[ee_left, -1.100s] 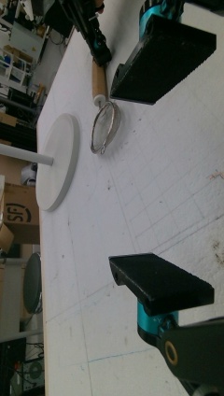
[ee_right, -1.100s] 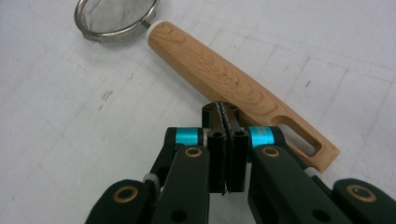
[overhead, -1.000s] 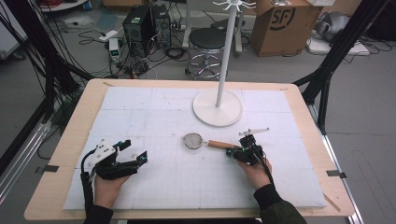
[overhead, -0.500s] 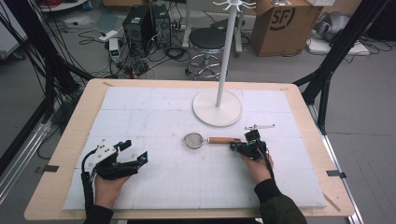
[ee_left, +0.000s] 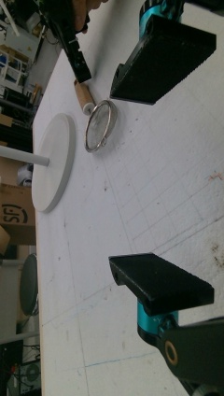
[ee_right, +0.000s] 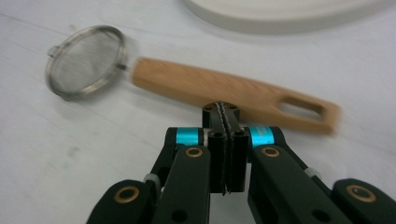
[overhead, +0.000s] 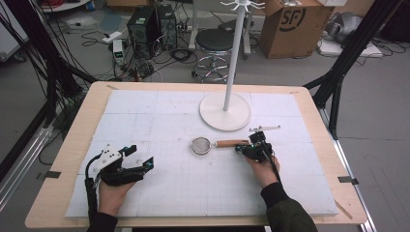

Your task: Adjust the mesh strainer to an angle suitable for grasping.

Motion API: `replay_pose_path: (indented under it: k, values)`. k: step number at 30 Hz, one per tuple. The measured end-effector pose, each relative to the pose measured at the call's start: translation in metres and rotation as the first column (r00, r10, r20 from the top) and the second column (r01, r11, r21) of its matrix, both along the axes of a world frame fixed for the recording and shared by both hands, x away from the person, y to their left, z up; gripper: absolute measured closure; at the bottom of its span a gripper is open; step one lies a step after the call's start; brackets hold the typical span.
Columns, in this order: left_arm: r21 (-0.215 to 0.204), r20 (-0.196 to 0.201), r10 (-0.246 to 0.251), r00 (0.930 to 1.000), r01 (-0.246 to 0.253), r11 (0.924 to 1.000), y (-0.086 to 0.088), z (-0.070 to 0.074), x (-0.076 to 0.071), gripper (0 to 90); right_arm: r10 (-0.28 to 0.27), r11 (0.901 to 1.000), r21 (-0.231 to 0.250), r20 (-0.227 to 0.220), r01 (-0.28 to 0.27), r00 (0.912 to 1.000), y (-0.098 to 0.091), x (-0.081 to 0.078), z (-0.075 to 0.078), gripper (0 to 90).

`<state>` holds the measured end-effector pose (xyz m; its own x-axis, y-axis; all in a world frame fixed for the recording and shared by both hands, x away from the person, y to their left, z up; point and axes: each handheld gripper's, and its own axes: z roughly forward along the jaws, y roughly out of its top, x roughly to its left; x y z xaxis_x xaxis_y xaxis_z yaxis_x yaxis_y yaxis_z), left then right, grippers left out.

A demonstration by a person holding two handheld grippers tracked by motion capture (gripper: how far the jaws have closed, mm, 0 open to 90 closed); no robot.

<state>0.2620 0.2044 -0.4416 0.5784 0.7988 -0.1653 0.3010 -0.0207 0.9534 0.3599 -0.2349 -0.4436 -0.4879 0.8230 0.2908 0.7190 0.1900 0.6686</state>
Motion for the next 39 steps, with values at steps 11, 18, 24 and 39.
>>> replay_pose_path:
  k: [11, 18, 24, 39]
  values:
    - [0.000, 0.002, -0.005, 1.0000, 0.005, 1.0000, 0.000, 0.000, 0.000, 17.2, 0.054, 0.9913, 0.122, -0.047, -0.048, 0.9974, 0.043, 0.030, 0.017, 90.0]
    - [-0.019, 0.002, -0.001, 1.0000, 0.001, 0.9998, 0.003, 0.001, 0.000, 17.2, 0.036, 0.9957, 0.088, -0.090, -0.028, 0.9953, 0.067, 0.047, 0.009, 90.0]
    - [-0.020, 0.004, -0.002, 1.0000, 0.002, 0.9998, 0.003, 0.001, -0.001, 17.4, 0.033, 0.9989, 0.038, -0.129, -0.029, 0.9911, 0.078, 0.051, -0.004, 90.0]
    - [-0.014, 0.003, -0.001, 1.0000, 0.001, 0.9999, 0.003, 0.001, -0.001, 17.5, 0.170, 0.9851, 0.001, -0.158, -0.172, 0.9727, 0.088, 0.021, 0.000, 90.0]
